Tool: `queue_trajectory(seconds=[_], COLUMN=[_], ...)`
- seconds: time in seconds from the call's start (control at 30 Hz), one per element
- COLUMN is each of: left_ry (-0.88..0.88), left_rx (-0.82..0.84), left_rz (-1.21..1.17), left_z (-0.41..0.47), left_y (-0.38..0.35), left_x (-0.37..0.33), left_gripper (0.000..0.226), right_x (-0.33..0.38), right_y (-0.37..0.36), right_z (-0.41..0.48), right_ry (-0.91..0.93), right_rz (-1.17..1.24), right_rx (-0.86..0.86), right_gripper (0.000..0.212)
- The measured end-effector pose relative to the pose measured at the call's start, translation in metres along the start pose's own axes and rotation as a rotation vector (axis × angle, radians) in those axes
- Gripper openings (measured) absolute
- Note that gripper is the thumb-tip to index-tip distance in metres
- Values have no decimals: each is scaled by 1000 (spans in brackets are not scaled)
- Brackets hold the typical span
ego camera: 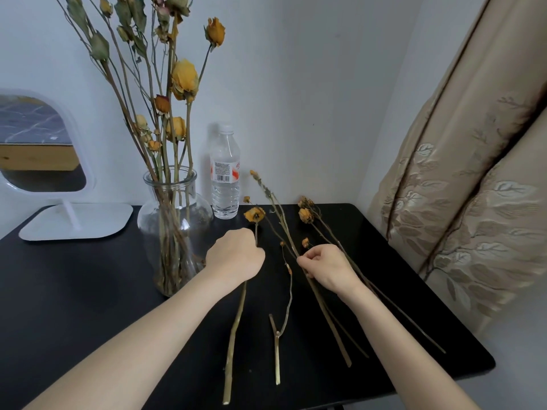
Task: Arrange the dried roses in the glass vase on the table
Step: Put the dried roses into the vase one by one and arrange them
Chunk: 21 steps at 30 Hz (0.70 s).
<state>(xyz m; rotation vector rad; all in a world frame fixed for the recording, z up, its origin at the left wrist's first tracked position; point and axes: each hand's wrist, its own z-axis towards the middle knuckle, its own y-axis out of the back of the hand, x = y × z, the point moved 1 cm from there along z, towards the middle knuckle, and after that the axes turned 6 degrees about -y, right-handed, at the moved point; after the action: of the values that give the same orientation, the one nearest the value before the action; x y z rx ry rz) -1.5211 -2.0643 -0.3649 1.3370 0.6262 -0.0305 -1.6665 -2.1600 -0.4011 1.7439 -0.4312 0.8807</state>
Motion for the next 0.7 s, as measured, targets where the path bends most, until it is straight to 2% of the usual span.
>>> queue_trajectory(seconds=[0.27, 0.5, 0.7], left_ry=[-125, -88, -65], left_rx=[-83, -6, -7], left_rz=[-30, 20, 15], left_z=[-8, -8, -7], left_y=[-9, -16, -22], left_x=[-17, -10, 0], left_gripper=[25, 27, 29], right_x=[-2, -10, -10], right_y=[-8, -5, -6], right_z=[1, 5, 5], right_ry=[-71, -129, -84], right_rz=[-95, -160, -117], right_rx=[17, -13, -3], right_gripper=[22, 20, 17])
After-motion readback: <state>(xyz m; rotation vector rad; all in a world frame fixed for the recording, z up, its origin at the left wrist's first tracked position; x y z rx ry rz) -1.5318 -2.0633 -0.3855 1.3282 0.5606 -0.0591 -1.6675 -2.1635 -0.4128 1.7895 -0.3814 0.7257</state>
